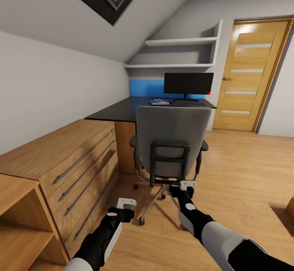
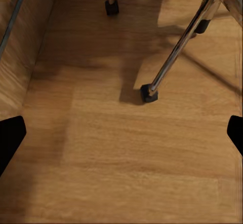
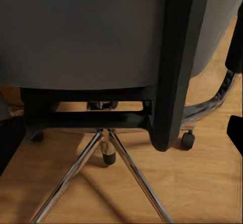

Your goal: In the bedroom, organize the workspace by keeping the computer under the desk, ensuring the monitor is on the desk, placing the keyboard on the desk next to the monitor, placing the mouse on the desk next to the keyboard, moving the folder from the swivel chair onto the desk next to the mouse, stacking the notebook on top of the folder with the pen on top of the notebook, and positioning the swivel chair next to the desk.

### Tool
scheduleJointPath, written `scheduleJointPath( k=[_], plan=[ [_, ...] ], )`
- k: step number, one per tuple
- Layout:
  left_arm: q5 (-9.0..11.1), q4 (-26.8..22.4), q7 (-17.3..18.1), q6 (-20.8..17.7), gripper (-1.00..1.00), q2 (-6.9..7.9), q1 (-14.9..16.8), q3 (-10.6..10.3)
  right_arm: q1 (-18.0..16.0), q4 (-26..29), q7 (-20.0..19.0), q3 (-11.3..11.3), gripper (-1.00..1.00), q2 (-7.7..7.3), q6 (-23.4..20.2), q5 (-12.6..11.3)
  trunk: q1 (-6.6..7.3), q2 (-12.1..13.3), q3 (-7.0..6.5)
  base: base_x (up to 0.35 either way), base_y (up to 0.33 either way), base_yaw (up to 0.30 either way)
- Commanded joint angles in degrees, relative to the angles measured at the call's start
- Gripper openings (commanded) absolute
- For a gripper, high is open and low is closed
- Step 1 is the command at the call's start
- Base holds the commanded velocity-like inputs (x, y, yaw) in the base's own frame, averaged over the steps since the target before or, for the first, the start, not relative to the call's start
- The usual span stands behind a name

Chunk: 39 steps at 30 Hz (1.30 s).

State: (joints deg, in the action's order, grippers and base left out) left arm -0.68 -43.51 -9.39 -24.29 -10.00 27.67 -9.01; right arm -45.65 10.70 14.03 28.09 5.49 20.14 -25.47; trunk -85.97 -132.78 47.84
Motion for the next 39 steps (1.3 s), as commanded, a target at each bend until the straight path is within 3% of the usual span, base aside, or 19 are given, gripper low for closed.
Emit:
scheduleJointPath(
  k=[1, 6, 10, 25, 32, 38, 39],
  plan=[
    [0.0, 0.0, -0.2, 0.5, 1.00, 0.00, 0.0, -0.2, 0.0, 0.0, 0.3, 0.5, 1.00, 0.01, 0.2, -0.4, 0.01, 0.0, 0.06, 0.000, 0.000, -0.250],
    [-0.1, 3.1, -0.4, 7.2, 1.00, 0.00, 0.0, -1.0, 0.0, -0.1, 0.3, 0.5, 1.00, 0.03, 0.2, -0.4, 0.01, 0.0, 0.06, 0.000, 0.000, -0.257],
    [-0.1, 5.4, -0.6, 10.2, 1.00, 0.00, 0.0, -1.8, 0.1, -0.1, 0.3, 0.5, 1.00, 0.04, 0.3, -0.2, 0.01, 0.0, 0.06, 0.000, 0.000, -0.262],
    [0.6, 3.8, -1.2, 10.8, 1.00, 0.00, 4.0, -2.2, 0.3, -0.1, 0.2, 0.6, 1.00, 0.04, 0.3, 0.0, 0.01, 0.0, 0.06, 0.000, 0.000, -0.264],
    [3.5, 5.1, -1.2, 10.7, 1.00, 0.00, 5.9, -2.3, 0.4, -0.1, -0.2, 0.6, 1.00, 0.08, 0.4, 0.1, 0.01, 0.0, 0.06, 0.000, 0.000, -0.240],
    [8.8, 12.4, -1.2, 10.7, 1.00, 0.00, 11.0, -2.2, 0.6, 0.0, -0.2, 0.8, 1.00, 0.17, 0.4, 0.4, 0.01, 0.0, 0.06, 0.000, 0.000, -0.123],
    [10.7, 14.4, -1.2, 10.7, 1.00, 0.00, 12.2, -2.2, 0.7, 0.0, -0.2, 0.8, 1.00, 0.25, 0.4, 0.4, 0.01, 0.0, 0.06, 0.000, 0.000, -0.051]
  ],
)
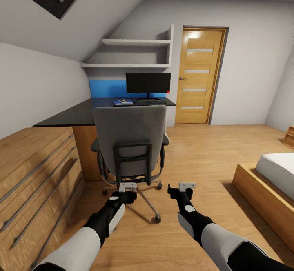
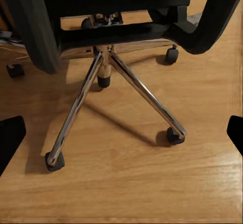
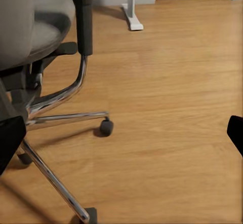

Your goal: In the bedroom, organize the workspace by keeping the computer under the desk, ensuring the monitor is on the desk, placing the keyboard on the desk next to the monitor, placing the mouse on the desk next to the keyboard, moving the folder from the swivel chair onto the desk next to the mouse, stacking the notebook on top of the folder with the pen on top of the notebook, and positioning the swivel chair next to the desk.

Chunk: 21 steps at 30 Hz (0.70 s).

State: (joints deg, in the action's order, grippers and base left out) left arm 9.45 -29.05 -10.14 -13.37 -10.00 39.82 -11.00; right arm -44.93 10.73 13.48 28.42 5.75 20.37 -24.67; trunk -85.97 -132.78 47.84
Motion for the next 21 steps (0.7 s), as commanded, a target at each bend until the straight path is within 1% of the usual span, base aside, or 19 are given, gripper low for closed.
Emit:
scheduleJointPath(
  k=[1, 3, 5, 6, 7, 10, 14, 15, 18, 19, 21],
  plan=[
    [1.5, 0.8, -0.4, -0.2, 1.00, 0.00, 0.5, -0.2, 0.0, 0.0, 0.3, 0.5, 1.00, 0.11, 0.2, -0.3, 0.01, 0.0, 0.06, 0.000, 0.000, -0.040],
    [3.1, 2.0, -0.4, -0.2, 1.00, 0.00, 1.3, -0.2, 0.0, 0.0, 0.3, 0.5, 1.00, 0.48, 0.2, -0.3, 0.01, 0.0, 0.06, 0.000, 0.000, -0.029],
    [4.5, 3.1, -0.4, -0.3, 1.00, 0.00, 1.9, -0.2, 0.0, 0.0, 0.2, 0.6, 1.00, 1.17, 0.2, 0.2, 0.01, 0.0, 0.06, 0.000, 0.000, -0.015],
    [4.8, 3.3, -0.5, -0.3, 1.00, 0.00, 2.0, -0.2, 0.0, 0.0, 0.2, 0.6, 1.00, 1.38, 0.2, 0.5, 0.01, 0.0, 0.06, 0.000, 0.000, -0.011],
    [5.2, 3.6, -0.7, -0.4, 1.00, 0.00, 2.2, -0.2, 0.0, 0.0, 0.2, 0.6, 1.00, 1.83, 0.1, 1.3, 0.01, 0.0, 0.06, 0.000, 0.000, -0.007],
    [5.6, 3.9, -1.6, -1.1, 1.00, 0.00, 2.4, -0.2, 0.0, 0.0, 0.2, 0.7, 1.00, 2.69, 0.1, 2.9, 0.01, 0.0, 0.06, 0.000, 0.000, -0.004],
    [5.9, 4.1, -3.6, -3.3, 1.00, 0.00, 2.5, -0.2, 0.0, 0.0, 0.3, 0.7, 1.00, 3.68, -0.5, 5.0, 0.01, 0.0, 0.06, 0.000, 0.000, -0.002],
    [5.9, 4.1, -4.4, -4.3, 1.00, 0.00, 2.6, -0.2, 0.0, 0.1, 0.3, 0.7, 1.00, 3.94, -1.6, 5.5, 0.01, 0.0, 0.06, 0.000, 0.000, 0.000],
    [6.0, 4.1, -5.2, -5.1, 1.00, 0.00, 2.6, -0.2, -0.1, 0.4, 0.2, 0.5, 1.00, 4.19, -5.2, 5.9, 0.01, 0.0, 0.06, 0.000, 0.000, 0.000],
    [6.0, 4.1, -5.5, -5.5, 1.00, 0.00, 2.6, -0.2, -0.2, 0.8, 0.2, 0.4, 1.00, 4.25, -8.7, 6.0, 0.01, 0.0, 0.06, 0.000, 0.000, 0.000],
    [6.0, 4.1, -5.7, -5.7, 1.00, 0.00, 2.6, -0.2, -0.4, 1.4, 0.2, 0.2, 1.00, 4.25, -12.1, 5.7, 0.01, 0.0, 0.06, 0.000, 0.000, 0.000]
  ],
)
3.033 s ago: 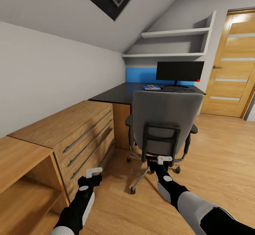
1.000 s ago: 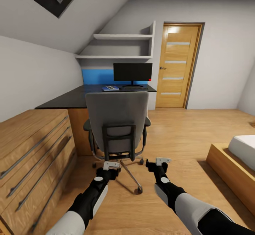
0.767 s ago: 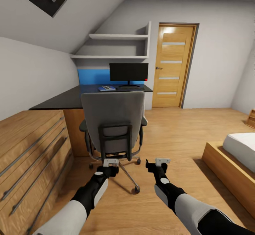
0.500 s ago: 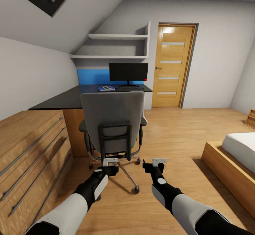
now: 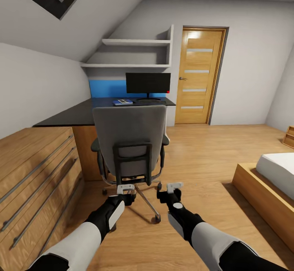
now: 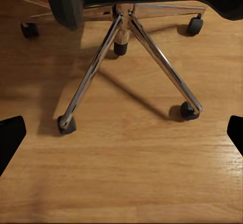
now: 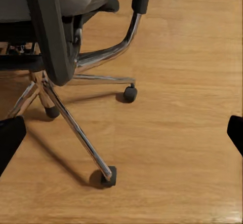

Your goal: In the bedroom, organize the workspace by keeping the computer under the desk, ensuring the monitor is on the desk, placing the keyboard on the desk next to the monitor, placing the mouse on the desk next to the keyboard, moving the folder from the swivel chair onto the desk next to the mouse, stacking the notebook on top of the folder with the pen on top of the notebook, and positioning the swivel chair next to the desk.

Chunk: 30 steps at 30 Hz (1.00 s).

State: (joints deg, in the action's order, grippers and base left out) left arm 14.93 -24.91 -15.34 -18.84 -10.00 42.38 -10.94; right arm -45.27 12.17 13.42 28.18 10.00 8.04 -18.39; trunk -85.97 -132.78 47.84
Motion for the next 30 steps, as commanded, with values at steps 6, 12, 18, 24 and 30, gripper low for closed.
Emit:
scheduleJointPath(
  k=[6, 12, 18, 24, 30],
  plan=[
    [0.5, -0.2, -0.6, -0.4, 1.00, 0.00, 0.1, -0.2, -1.2, 2.9, 0.2, 0.3, 1.00, 0.00, -5.5, -2.8, 0.01, 0.0, 0.06, 0.000, 0.000, 0.000],
    [0.5, -0.2, -0.2, 4.7, 1.00, 0.00, 0.0, -0.4, -1.7, 2.2, 0.1, 0.7, 1.00, 0.00, -3.8, -3.5, 0.01, 0.0, 0.06, 0.000, 0.000, 0.000],
    [0.4, -0.2, -0.2, 11.9, 1.00, 0.00, 0.0, -0.3, -1.6, 1.5, 0.1, 0.8, 1.00, 0.00, -1.1, -3.6, 0.01, 0.0, 0.06, 0.000, 0.006, 0.000],
    [0.4, -0.2, -0.1, 13.0, 1.00, 0.00, 0.0, -0.3, -1.6, 1.5, -0.5, 0.8, 1.00, 0.00, -0.7, -3.5, 0.01, 0.0, 0.06, 0.075, 0.189, 0.000],
    [0.4, -0.2, -0.2, 13.4, 1.00, 0.00, 0.0, -0.3, -1.6, 1.5, -0.8, 0.8, 1.00, 0.00, -0.7, -3.0, 0.01, 0.0, 0.06, 0.051, 0.072, 0.000]
  ],
)
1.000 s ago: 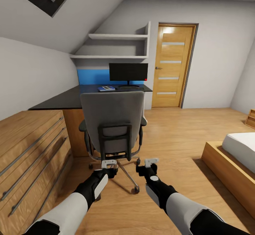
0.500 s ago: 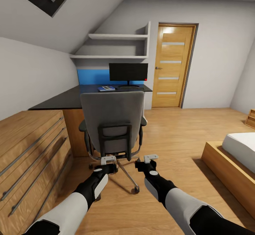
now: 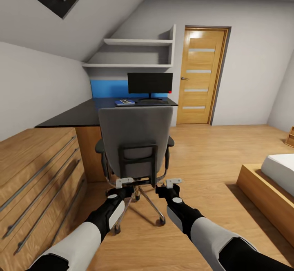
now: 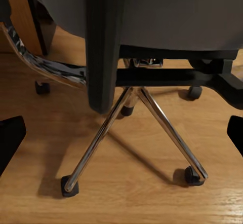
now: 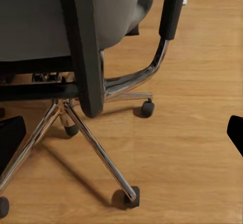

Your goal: In the bedroom, organize the workspace by keeping the computer under the desk, ensuring the monitor is on the desk, placing the keyboard on the desk next to the monitor, placing the mouse on the desk next to the keyboard, moving the folder from the swivel chair onto the desk next to the mouse, stacking the notebook on top of the folder with the pen on top of the notebook, and positioning the swivel chair next to the desk.

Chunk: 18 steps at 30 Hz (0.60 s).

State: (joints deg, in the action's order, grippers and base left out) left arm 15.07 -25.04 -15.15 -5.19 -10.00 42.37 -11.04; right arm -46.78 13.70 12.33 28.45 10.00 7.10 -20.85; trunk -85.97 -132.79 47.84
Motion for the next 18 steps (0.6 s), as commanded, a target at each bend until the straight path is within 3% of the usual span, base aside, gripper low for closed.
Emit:
scheduleJointPath(
  k=[1, 9, 18],
  plan=[
    [0.2, -0.1, -0.4, -0.3, 1.00, 0.00, 0.0, -0.2, -0.1, -0.1, 0.3, 0.5, 1.00, 0.00, 0.3, -0.5, 0.01, 0.0, 0.06, 0.022, 0.031, 0.000],
    [0.2, -0.1, -0.4, -0.3, 1.00, 0.00, 0.1, -0.2, 0.0, -0.1, -3.9, 0.5, 1.00, 0.00, 0.3, 1.0, 0.01, 0.0, 0.06, 0.152, 0.094, 0.000],
    [0.2, -0.1, -0.5, -0.1, 1.00, 0.00, 0.1, -0.2, 0.0, -0.2, -5.2, 0.6, 1.00, 0.00, 0.3, 2.3, 0.01, 0.0, 0.06, 0.065, 0.029, 0.000]
  ],
)
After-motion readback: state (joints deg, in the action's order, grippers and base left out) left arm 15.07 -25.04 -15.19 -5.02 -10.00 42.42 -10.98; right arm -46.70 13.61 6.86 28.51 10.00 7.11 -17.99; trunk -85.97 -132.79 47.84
